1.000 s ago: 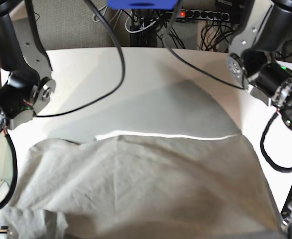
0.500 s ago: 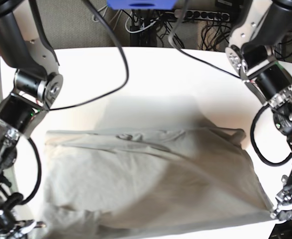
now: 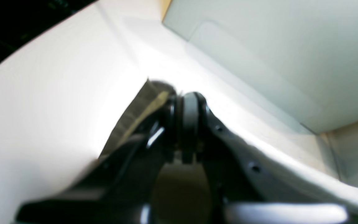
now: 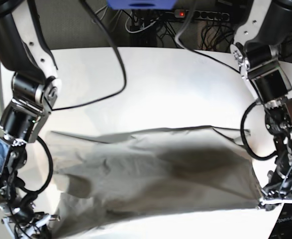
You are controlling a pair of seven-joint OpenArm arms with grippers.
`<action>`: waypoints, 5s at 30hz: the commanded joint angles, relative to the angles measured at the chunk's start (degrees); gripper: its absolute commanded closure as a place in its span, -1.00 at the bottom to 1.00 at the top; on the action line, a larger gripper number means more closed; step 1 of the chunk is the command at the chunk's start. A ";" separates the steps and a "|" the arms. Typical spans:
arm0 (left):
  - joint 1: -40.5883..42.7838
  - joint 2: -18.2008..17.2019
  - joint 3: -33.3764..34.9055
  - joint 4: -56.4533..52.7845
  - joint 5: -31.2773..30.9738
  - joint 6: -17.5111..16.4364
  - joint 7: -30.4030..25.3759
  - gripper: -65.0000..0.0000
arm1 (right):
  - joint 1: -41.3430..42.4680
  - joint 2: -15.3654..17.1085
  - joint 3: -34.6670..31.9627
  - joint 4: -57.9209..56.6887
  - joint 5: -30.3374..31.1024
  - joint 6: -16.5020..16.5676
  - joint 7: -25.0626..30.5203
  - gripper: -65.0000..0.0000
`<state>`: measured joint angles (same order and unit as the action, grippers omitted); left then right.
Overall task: Layout the t-shirt on the table in an organized manner, then fold the t-shirt properly
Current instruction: 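Lower the folded edge onto the hem with both grippers, then open both grippers and raise them off the folded t-shirt, then grasp the folded edge of the t-shirt with both grippers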
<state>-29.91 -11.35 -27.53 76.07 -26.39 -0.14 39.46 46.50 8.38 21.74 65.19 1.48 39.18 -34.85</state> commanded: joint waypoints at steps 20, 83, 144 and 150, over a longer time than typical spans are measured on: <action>-5.39 -5.57 8.67 -17.83 6.74 0.36 -11.11 0.99 | 6.82 2.39 -10.79 -18.73 0.94 0.82 13.27 1.00; 15.54 -6.18 12.19 -9.48 9.21 0.36 -7.24 -1.00 | -22.19 10.12 -22.13 -5.72 0.94 -11.27 20.13 -0.03; 15.45 -5.48 12.10 -15.28 9.03 0.71 -3.73 1.00 | -22.28 10.12 -22.40 -5.89 0.94 -11.18 20.13 0.08; 21.08 -5.57 11.22 -1.92 9.21 0.80 5.15 1.00 | -26.06 11.71 -22.13 -3.43 0.94 -8.54 20.13 0.09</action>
<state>-7.16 -15.99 -15.84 72.93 -17.04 -0.12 46.41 18.65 18.76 -0.82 60.53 1.74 29.39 -16.45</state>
